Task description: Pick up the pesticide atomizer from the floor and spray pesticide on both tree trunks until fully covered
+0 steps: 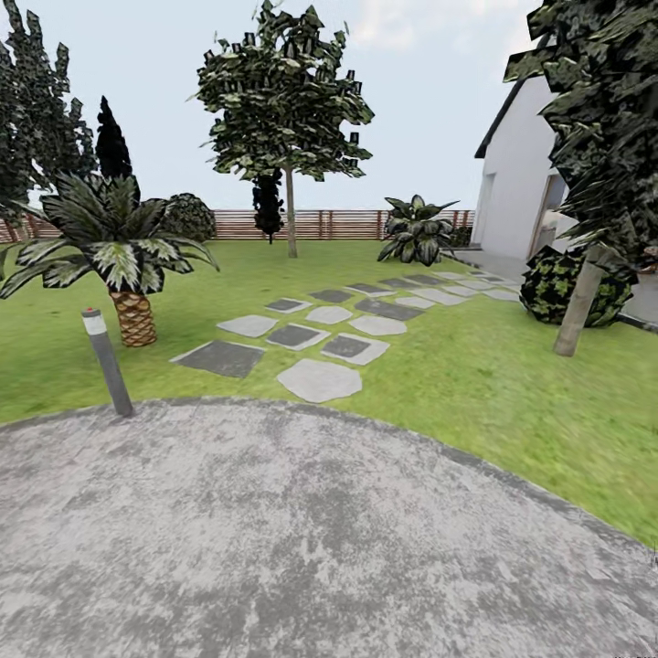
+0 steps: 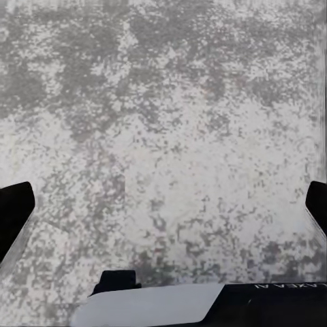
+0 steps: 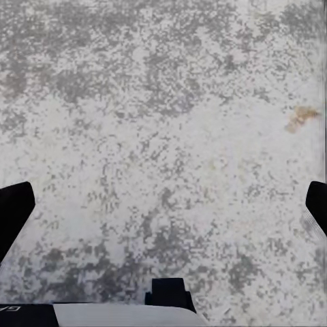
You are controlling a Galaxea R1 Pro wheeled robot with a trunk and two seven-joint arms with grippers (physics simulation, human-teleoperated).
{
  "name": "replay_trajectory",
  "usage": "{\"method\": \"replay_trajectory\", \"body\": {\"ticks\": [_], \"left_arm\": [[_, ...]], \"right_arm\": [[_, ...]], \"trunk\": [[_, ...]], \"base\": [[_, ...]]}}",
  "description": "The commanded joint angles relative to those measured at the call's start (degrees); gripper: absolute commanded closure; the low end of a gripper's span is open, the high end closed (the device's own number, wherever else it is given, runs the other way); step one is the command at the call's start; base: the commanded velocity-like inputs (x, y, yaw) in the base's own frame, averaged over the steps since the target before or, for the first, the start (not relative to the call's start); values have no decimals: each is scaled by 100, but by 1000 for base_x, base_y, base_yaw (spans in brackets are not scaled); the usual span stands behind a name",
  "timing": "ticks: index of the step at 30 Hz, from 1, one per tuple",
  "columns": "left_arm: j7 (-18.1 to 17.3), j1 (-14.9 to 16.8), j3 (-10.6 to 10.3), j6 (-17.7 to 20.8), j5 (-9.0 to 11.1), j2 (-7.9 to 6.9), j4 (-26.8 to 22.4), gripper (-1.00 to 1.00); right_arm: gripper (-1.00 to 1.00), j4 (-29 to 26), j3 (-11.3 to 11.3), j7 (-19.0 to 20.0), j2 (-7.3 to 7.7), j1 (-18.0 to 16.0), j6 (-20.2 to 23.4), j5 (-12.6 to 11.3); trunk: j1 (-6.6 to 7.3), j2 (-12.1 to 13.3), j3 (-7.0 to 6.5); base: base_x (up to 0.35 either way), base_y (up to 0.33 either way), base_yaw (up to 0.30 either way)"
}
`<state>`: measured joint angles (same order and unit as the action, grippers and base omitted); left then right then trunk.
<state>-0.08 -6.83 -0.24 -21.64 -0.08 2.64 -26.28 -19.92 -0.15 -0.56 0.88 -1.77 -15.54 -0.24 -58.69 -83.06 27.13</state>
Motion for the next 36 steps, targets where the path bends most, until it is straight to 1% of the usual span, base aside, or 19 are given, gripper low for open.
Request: {"method": "replay_trajectory", "body": {"ticks": [1,11,33,36], "left_arm": [[-1,-3,-2,-6,0,0,-9,-100],[-1,-3,-2,-7,0,0,-9,-100],[-10,-3,1,-9,-2,-8,-7,-100],[-10,-3,0,-13,-10,-32,-2,-100]], "right_arm": [[-100,6,-1,-6,-1,-3,-19,-2],[-100,6,-2,-6,-1,-3,-19,-2],[-100,6,-1,-6,-1,-5,-19,-2],[-100,6,-1,-6,-1,-5,-19,-2]], "trunk": [[-4,-2,5],[-4,-2,5],[-4,-2,5],[-4,-2,5]], "base": [[350,68,-298],[340,130,-300],[305,232,-295],[325,201,-235]]}}
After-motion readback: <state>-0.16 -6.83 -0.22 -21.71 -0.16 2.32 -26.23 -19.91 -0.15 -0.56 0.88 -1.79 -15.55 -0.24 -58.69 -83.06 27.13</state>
